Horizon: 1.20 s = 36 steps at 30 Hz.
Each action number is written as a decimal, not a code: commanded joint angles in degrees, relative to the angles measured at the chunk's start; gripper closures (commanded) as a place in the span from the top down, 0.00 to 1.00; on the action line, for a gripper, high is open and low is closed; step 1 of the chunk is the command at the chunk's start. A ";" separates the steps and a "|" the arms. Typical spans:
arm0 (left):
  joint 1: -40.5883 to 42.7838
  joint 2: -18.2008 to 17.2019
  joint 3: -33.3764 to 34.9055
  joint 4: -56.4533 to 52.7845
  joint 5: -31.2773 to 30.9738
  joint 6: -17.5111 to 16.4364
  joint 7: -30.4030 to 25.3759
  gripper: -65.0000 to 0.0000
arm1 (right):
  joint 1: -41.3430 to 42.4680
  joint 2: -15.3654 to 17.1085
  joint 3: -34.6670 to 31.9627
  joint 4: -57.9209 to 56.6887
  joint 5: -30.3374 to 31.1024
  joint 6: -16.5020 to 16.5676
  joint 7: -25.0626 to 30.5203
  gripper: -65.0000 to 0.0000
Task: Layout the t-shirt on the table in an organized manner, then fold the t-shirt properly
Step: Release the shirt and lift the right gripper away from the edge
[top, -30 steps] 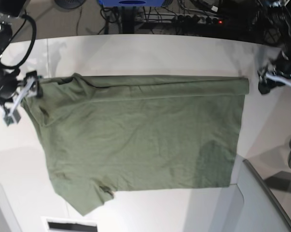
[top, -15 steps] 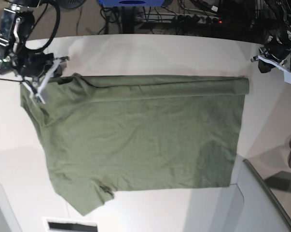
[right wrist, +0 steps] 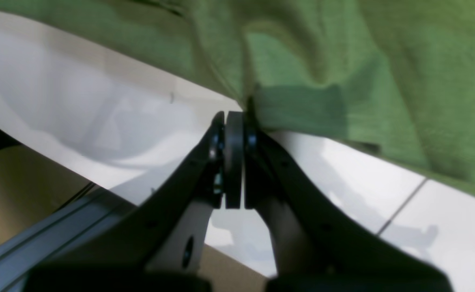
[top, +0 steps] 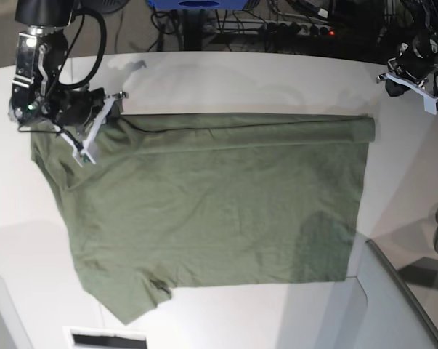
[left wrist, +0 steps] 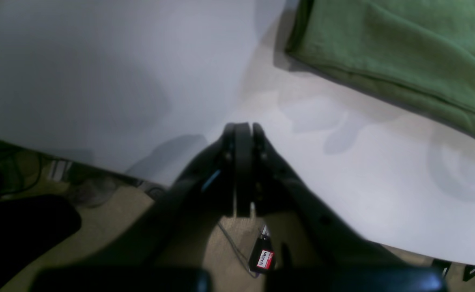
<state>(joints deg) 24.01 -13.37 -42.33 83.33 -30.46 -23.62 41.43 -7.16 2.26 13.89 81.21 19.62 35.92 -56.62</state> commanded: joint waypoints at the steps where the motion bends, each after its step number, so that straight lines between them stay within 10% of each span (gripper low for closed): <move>1: 0.21 -1.01 -0.44 0.76 -0.88 -0.08 -0.86 0.00 | 1.84 0.51 0.13 0.42 0.82 0.17 1.02 0.00; 21: -0.32 -1.01 -0.44 0.85 -0.88 -0.08 -0.86 0.00 | 19.25 6.05 -8.92 -16.11 0.74 0.08 11.21 0.00; 28: -0.05 -1.01 -0.53 0.85 -0.88 -0.08 -0.86 0.00 | 11.33 5.61 -3.47 -0.73 0.82 -0.19 4.09 0.01; 36: -0.32 -1.01 -0.44 0.85 -0.88 -0.08 -0.86 0.00 | -0.97 0.68 4.62 14.13 1.17 -2.74 -2.06 0.61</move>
<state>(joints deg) 23.66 -13.37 -42.37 83.33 -30.50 -23.62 41.41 -8.38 2.50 18.20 94.45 20.53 32.99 -59.16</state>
